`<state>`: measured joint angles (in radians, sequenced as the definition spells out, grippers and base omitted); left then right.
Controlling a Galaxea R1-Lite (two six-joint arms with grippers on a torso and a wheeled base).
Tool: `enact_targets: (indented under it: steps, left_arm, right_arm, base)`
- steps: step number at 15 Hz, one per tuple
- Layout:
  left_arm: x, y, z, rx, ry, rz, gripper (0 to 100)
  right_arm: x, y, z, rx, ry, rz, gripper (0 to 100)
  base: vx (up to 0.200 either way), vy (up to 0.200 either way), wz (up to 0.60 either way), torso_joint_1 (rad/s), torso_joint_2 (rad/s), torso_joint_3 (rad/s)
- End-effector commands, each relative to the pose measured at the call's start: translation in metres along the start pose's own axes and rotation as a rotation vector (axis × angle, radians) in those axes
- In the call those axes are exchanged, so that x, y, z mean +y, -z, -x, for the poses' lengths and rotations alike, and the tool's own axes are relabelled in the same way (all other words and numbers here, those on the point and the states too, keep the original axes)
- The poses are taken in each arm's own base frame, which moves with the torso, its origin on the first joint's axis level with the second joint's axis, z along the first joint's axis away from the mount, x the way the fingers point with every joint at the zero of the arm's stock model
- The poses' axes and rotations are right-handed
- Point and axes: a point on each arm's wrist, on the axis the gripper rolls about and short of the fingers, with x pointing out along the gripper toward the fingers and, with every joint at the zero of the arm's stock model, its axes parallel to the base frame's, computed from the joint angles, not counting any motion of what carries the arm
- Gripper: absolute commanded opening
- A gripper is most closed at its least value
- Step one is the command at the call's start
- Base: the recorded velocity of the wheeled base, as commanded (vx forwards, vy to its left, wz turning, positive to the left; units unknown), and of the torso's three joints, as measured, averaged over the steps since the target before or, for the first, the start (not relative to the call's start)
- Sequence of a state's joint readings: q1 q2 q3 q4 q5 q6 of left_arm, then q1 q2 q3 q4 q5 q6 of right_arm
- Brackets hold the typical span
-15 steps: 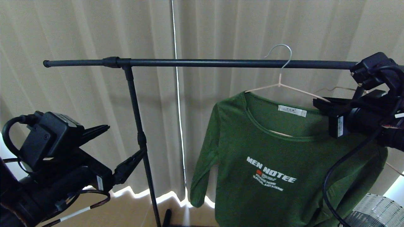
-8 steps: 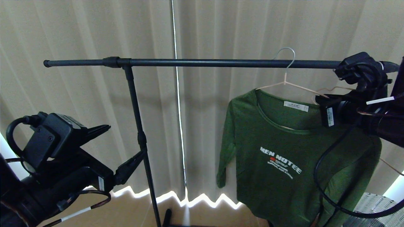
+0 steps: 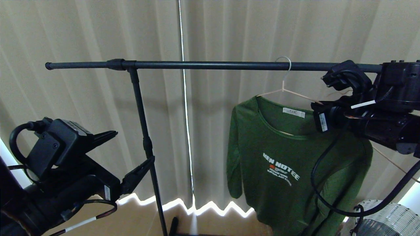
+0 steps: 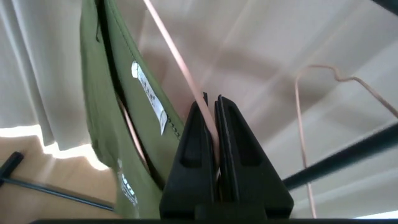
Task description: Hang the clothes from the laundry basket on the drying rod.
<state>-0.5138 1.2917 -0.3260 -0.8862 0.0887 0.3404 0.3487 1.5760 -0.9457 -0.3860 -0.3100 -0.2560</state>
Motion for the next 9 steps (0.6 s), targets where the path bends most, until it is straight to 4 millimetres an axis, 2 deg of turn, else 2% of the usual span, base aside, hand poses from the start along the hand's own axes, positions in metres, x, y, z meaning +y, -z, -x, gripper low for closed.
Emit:
enact_targets:
  steps: [1,5,9]
  left_arm:
    - [0.000,-0.001,-0.001,-0.003,-0.001,0.000,100]
    - [-0.001,0.001,-0.002,0.007,0.004,-0.002,100]
    - [0.000,-0.001,-0.002,0.000,0.001,-0.013,100]
  right_arm:
    - [0.004,-0.004,-0.006,-0.007,-0.007,0.001,0]
    - [0.026,-0.002,-0.010,0.002,-0.072,0.026,0]
    - [0.028,0.003,-0.011,0.020,-0.078,0.033,0]
  base:
    - [0.000,0.000,0.00,0.000,0.00,0.000]
    - [0.000,0.000,0.00,0.000,0.00,0.000]
    - [0.000,0.000,0.00,0.000,0.00,0.000]
